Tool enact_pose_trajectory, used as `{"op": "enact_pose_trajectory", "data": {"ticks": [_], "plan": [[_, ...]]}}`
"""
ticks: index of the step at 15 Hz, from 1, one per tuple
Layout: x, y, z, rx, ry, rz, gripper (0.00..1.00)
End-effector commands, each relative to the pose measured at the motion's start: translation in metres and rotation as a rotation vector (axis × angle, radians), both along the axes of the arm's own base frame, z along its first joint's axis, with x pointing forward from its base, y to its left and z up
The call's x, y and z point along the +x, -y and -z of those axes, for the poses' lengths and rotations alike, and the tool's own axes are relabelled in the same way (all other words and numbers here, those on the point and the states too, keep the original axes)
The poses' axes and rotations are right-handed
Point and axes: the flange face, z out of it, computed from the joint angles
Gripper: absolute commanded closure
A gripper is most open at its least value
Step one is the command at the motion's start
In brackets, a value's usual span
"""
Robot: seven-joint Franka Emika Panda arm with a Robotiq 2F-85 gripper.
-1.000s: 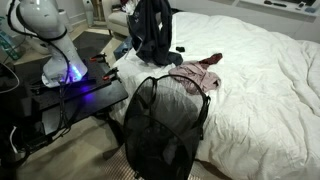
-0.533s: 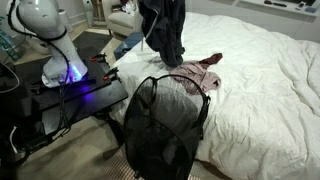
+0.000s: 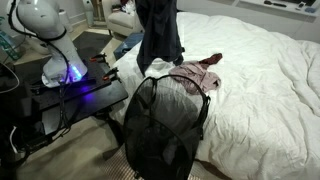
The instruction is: Pick up the hoodie and put it in the bag
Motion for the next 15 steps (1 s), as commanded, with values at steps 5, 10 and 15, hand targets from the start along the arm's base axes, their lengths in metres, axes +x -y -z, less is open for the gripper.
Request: {"op": "enact_pose_trajectory", "data": {"ticks": [5,10,15], "plan": [[-0.058,0.083,-0.055,-0.041,0.03,0.317,0.99],[-0.089,0.157,-0.034,-0.003,0.0,0.462,0.99],[-0.105,0.228,0.014,0.06,-0.063,0.576,0.99]]}}
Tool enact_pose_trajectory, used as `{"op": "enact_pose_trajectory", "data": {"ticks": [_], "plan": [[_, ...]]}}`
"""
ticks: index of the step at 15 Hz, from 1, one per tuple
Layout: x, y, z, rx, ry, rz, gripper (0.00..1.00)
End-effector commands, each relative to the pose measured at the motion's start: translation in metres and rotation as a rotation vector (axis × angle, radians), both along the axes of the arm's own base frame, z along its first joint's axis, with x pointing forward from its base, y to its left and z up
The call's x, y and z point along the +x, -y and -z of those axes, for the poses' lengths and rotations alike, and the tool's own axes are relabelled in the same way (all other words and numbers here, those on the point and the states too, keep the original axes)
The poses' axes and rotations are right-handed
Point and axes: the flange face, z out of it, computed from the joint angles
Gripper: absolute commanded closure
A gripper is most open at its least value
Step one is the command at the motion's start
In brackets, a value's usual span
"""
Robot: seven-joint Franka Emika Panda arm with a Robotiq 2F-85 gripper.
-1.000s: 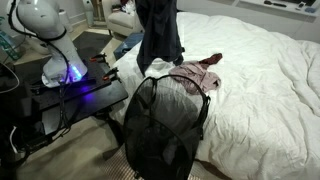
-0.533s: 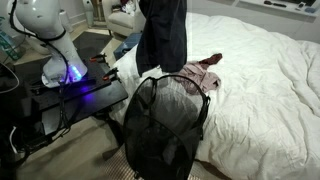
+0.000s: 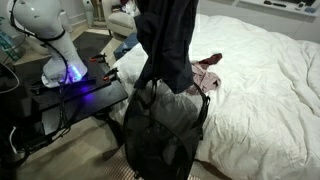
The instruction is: Pick up the hoodie and put it in the bag
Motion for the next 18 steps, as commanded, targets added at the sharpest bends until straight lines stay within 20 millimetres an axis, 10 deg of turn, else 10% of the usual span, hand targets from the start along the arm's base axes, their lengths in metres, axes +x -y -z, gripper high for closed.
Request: {"op": "enact_pose_trajectory", "data": {"ticks": [1,9,18], "plan": [[-0.003,0.039,0.022,0.035,-0.016,0.078,0.99],[-0.013,0.11,0.106,0.148,-0.106,0.207,0.99],[-0.042,0.165,0.253,0.26,-0.214,0.297,0.99]]}}
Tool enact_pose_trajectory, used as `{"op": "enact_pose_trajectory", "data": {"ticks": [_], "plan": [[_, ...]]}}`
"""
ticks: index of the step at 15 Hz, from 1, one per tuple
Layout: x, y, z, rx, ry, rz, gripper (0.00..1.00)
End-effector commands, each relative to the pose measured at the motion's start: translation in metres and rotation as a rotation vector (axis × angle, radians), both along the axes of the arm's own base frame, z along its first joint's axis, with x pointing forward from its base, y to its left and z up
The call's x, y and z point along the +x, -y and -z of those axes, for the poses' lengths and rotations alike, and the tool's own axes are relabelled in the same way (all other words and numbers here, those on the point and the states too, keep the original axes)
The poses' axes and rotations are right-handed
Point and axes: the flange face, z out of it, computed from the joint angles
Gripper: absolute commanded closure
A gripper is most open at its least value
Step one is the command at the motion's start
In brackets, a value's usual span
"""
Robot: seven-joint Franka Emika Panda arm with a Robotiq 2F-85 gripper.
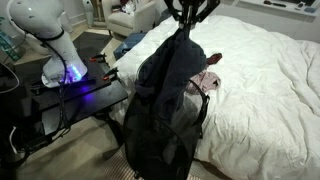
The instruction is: Pick up the hoodie and put it in the bag
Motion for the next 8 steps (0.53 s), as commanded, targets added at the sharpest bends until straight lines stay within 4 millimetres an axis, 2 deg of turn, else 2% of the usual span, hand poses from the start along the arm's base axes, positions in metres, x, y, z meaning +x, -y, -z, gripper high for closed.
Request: {"op": "enact_pose_trajectory", "data": {"ticks": [1,5,8], "plan": [[-0.009,0.012,0.055,0.013,-0.01,0.01,0.99],[-0.012,0.015,0.131,0.046,-0.062,0.014,0.99],[-0.006,0.011,0.176,0.052,-0.1,-0.006,0.99]]}}
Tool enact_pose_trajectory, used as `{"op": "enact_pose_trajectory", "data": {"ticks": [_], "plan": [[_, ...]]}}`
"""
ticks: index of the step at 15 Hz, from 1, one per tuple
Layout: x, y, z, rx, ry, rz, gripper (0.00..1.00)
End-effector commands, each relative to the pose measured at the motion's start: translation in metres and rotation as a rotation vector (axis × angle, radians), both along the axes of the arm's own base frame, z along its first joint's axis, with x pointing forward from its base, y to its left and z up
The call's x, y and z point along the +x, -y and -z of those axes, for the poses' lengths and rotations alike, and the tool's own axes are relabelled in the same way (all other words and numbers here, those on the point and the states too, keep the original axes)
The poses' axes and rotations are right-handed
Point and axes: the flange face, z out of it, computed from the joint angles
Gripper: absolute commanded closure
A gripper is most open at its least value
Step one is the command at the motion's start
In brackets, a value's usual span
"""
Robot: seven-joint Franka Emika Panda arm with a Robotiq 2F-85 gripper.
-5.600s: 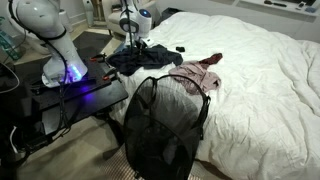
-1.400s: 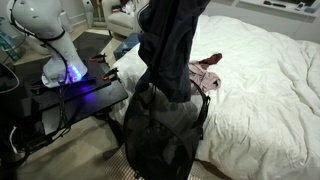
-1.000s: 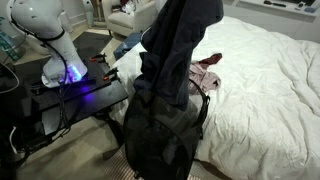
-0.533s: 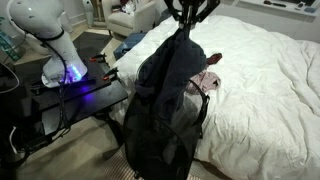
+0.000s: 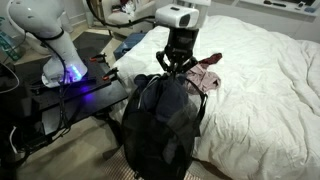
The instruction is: Pick up the hoodie and put it in the bag
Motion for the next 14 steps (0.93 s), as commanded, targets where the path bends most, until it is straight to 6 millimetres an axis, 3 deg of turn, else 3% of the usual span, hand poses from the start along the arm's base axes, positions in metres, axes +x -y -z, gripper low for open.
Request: {"op": "enact_pose_trajectory", "data": {"ticks": [1,4,8,9,11,14], "plan": [[0.007,-0.003,0.035,-0.003,-0.015,-0.029,0.99],[0.017,-0.005,0.06,-0.058,-0.037,-0.081,0.99],[0.037,-0.008,0.061,-0.169,0.035,-0.145,0.99],[0.041,-0.01,0.06,-0.184,0.059,-0.15,0.7],[0.046,-0.015,0.056,-0.199,0.097,-0.167,0.64],[0.056,-0.032,0.047,-0.162,0.142,-0.2,0.4]]}}
